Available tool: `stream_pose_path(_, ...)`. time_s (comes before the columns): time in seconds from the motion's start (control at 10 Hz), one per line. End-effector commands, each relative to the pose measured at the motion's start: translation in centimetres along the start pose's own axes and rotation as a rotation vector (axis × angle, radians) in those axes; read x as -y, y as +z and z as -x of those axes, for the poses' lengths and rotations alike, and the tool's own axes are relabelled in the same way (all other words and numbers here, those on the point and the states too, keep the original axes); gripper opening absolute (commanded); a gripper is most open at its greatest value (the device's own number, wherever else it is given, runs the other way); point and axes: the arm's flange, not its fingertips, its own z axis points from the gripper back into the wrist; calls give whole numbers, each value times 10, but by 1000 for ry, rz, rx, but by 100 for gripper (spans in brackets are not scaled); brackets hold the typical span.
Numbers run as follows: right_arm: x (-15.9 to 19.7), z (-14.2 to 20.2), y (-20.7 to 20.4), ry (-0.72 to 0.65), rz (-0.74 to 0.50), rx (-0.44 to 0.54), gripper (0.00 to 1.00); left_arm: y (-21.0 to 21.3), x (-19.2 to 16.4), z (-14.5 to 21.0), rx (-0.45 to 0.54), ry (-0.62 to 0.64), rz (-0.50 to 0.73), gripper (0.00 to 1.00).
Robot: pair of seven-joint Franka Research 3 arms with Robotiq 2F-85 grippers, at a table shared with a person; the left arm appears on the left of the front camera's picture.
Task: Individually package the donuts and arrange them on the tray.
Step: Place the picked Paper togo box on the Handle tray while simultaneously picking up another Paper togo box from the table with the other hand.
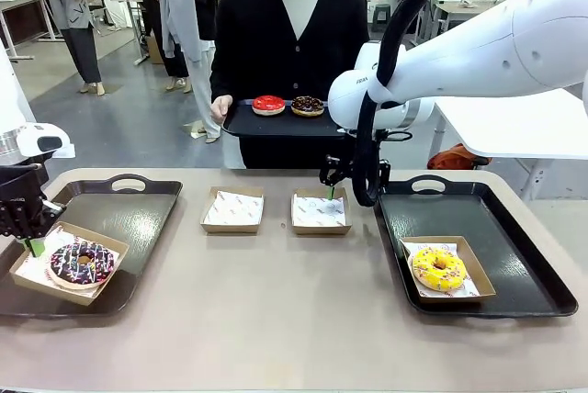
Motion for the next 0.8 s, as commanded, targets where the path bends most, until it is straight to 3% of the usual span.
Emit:
stream_pose_path(0.0,-2,13,-8,-46,0,63,100,3,4,11,19,73,-2,1)
stream_pose_path(0.7,8,36,-16,-81,16,132,100,6,18,25,13,131,34,1)
